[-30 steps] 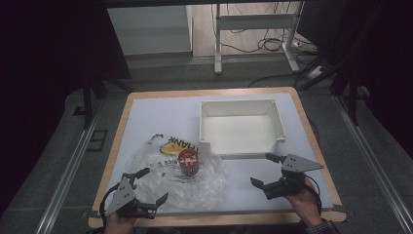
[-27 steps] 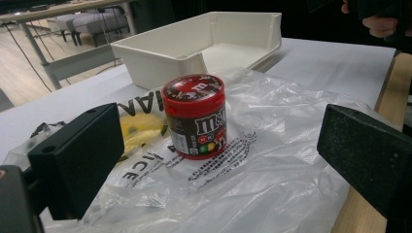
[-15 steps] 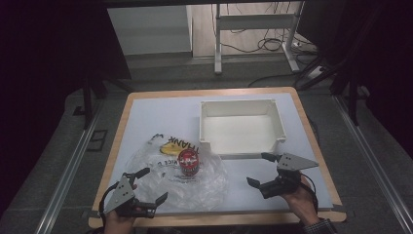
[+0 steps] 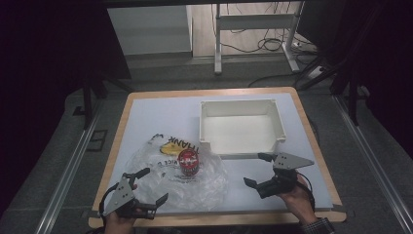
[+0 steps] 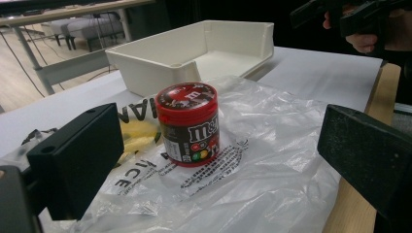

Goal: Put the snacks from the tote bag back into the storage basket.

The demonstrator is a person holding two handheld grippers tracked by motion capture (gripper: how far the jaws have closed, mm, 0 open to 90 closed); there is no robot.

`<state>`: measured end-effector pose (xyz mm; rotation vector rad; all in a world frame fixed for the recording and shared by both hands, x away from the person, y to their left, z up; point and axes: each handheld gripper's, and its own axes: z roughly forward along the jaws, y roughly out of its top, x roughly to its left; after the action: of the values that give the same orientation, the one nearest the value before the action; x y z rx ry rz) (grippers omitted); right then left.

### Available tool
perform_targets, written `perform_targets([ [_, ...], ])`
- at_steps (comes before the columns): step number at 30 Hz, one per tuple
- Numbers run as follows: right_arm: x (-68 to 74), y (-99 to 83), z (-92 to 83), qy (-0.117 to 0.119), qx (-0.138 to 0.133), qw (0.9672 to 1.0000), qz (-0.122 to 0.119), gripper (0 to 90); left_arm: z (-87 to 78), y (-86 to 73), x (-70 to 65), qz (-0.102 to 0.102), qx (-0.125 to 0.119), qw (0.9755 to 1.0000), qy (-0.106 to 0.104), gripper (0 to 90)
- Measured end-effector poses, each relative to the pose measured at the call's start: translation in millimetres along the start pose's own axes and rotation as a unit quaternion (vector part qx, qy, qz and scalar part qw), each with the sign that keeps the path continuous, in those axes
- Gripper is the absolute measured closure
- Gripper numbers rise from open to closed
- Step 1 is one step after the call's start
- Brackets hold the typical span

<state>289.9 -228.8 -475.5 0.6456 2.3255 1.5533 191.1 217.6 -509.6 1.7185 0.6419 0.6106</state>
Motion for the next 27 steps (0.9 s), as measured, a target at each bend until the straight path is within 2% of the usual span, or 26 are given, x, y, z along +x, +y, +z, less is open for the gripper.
perform_targets([
  [11,3.0,2.7,8.7,0.010,0.003,0.9999,-0.003,0.1,-0.9,0.0,-0.1,0.002,-0.004,1.0000,0.009,2.8],
  [17,3.4,4.1,10.9,0.018,0.001,0.9997,-0.013,0.1,-0.6,-0.5,-0.7,0.010,0.004,0.9998,0.016,2.9],
  [27,5.9,5.3,16.6,0.027,-0.004,0.9995,-0.016,0.1,0.1,-0.9,-1.4,0.015,0.010,0.9996,0.022,2.9],
])
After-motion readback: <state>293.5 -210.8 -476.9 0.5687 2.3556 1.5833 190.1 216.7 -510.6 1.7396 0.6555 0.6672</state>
